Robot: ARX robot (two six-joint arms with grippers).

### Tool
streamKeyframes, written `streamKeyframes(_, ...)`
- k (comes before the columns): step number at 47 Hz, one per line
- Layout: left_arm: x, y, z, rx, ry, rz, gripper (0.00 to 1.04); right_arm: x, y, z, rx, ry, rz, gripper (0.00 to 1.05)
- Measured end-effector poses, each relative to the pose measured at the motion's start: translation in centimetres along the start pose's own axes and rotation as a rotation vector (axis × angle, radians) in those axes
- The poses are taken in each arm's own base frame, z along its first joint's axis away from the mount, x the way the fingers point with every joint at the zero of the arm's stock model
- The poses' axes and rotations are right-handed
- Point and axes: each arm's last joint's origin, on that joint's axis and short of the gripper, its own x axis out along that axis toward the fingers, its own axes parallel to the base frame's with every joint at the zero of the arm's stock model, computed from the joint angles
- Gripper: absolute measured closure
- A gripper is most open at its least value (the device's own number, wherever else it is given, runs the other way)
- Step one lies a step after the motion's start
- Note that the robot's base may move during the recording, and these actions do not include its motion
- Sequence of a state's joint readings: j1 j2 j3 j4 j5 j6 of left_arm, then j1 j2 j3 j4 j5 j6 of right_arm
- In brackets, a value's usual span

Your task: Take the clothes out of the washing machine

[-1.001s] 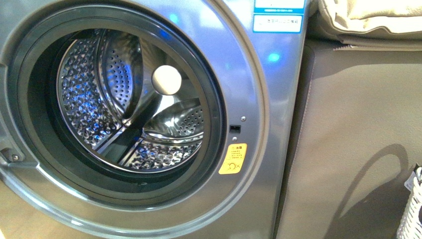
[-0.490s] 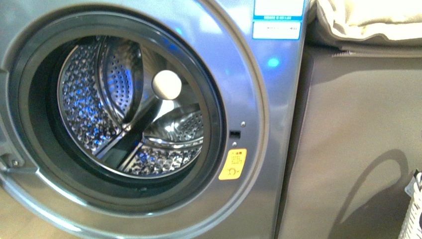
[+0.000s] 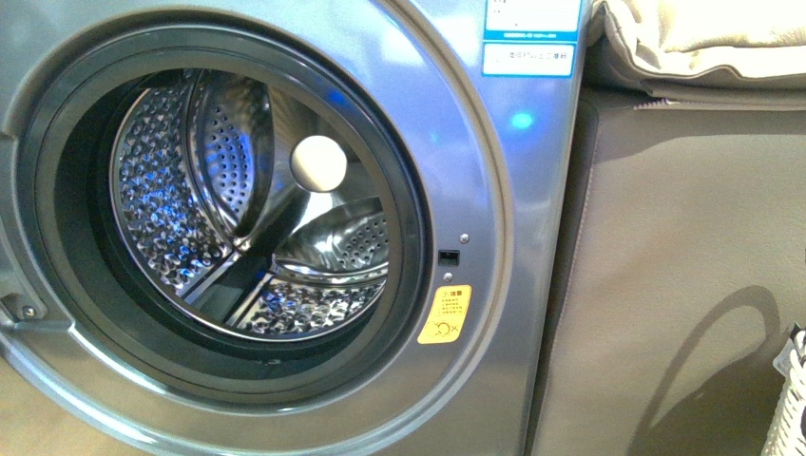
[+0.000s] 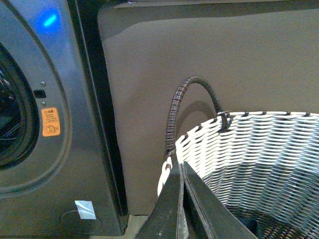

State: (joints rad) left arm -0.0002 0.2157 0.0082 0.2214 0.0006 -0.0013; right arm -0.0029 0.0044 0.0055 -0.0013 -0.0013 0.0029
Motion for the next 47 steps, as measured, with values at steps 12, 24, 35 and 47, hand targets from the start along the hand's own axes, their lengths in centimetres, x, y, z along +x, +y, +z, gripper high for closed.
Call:
streamKeyframes(12,-0.8,0.0,-0.3,0.000,0.021,0.000,1.01,0.0,0.0,0.0,0.000,0.000,0.000,1.02)
streamKeyframes(24,-1.4,0.0,-0.3,0.000,0.008,0.000,1.01,0.0,0.0,0.0,0.000,0.000,0.000,1.02)
streamKeyframes(35,-1.4,0.0,-0.3,0.000,0.008,0.000,1.01,0.0,0.0,0.0,0.000,0.000,0.000,1.02)
streamKeyframes(47,-1.4,0.0,-0.3,0.000,0.008,0.000,0.83,0.0,0.0,0.0,-0.001,0.000,0.000,0.84)
